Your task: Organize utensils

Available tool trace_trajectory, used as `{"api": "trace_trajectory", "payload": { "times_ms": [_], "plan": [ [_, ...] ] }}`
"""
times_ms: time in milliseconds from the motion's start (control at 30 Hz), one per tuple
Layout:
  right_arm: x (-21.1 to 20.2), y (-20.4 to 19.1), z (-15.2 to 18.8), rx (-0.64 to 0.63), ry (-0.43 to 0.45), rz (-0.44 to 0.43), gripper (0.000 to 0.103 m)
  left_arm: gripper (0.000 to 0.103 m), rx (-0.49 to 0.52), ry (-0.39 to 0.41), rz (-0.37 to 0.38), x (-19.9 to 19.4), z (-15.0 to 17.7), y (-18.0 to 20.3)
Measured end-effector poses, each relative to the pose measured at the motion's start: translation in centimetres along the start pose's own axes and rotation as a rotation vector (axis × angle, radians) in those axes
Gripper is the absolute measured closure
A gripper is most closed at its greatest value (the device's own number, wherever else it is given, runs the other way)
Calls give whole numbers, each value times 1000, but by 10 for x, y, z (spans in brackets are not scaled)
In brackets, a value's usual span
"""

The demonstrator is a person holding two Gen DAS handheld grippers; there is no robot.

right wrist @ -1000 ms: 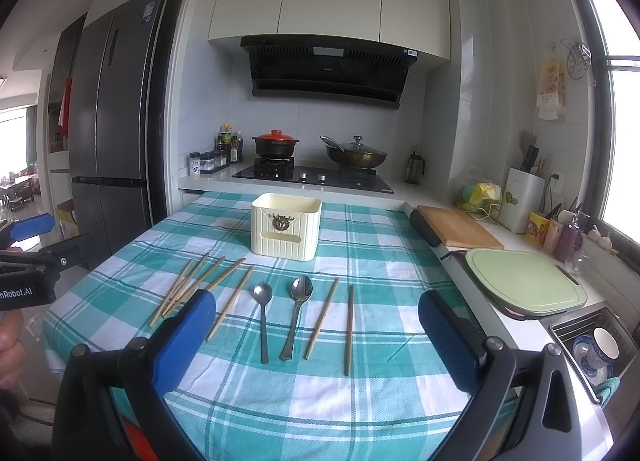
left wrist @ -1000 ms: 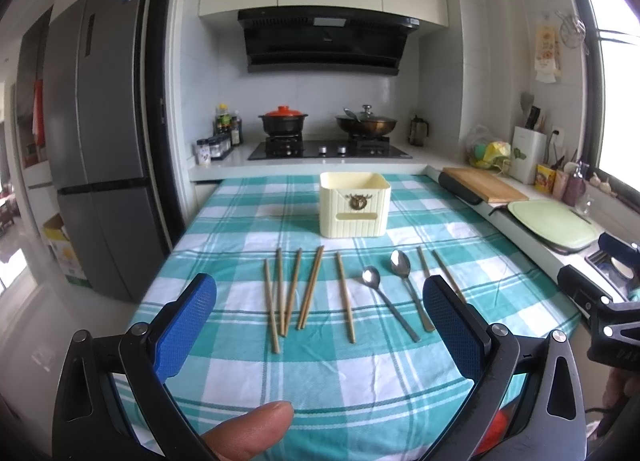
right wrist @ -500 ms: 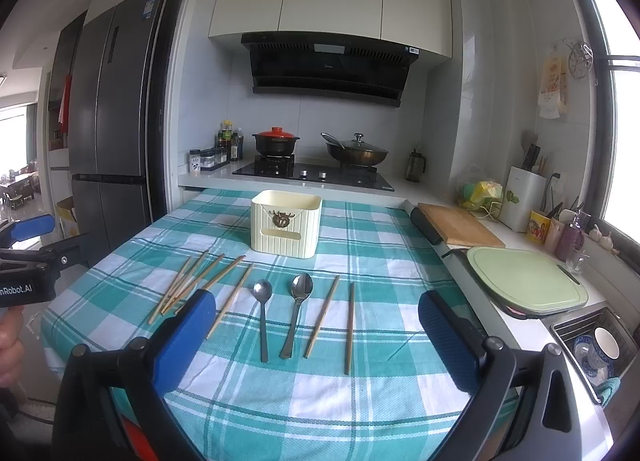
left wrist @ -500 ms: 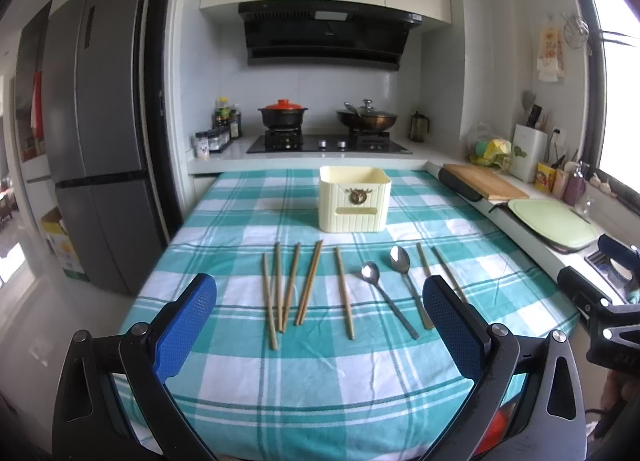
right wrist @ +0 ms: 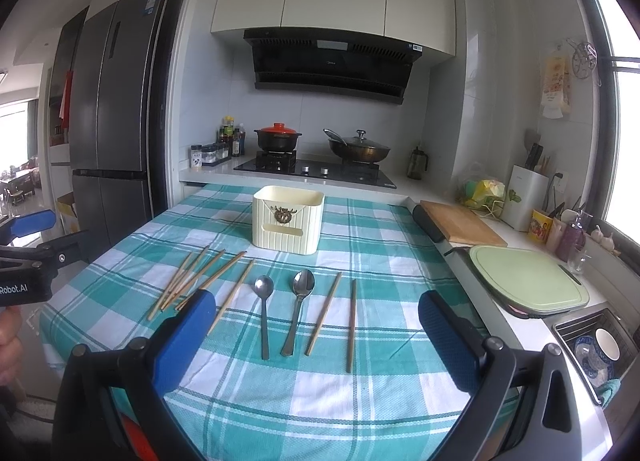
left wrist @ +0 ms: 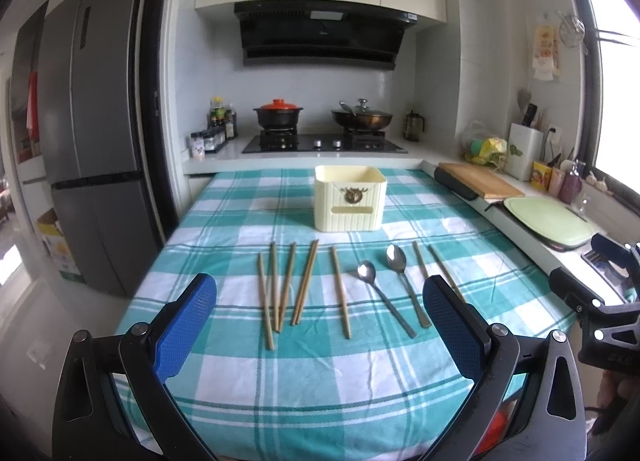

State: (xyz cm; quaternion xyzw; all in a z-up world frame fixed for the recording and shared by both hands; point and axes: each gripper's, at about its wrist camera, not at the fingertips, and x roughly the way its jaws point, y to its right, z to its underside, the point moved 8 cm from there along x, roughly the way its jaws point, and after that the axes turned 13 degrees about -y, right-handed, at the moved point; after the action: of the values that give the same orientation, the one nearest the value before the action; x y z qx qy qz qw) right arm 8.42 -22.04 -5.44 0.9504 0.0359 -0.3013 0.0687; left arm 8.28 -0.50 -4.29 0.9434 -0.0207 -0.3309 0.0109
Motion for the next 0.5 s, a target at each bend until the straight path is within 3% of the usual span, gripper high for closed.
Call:
{"api": "trace_trajectory", "payload": {
  "times_ms": [500],
  "plan": [
    [3,-2,1,-5,-1,4,0,0,-19,7,-16,0,-3,-9]
  ]
}}
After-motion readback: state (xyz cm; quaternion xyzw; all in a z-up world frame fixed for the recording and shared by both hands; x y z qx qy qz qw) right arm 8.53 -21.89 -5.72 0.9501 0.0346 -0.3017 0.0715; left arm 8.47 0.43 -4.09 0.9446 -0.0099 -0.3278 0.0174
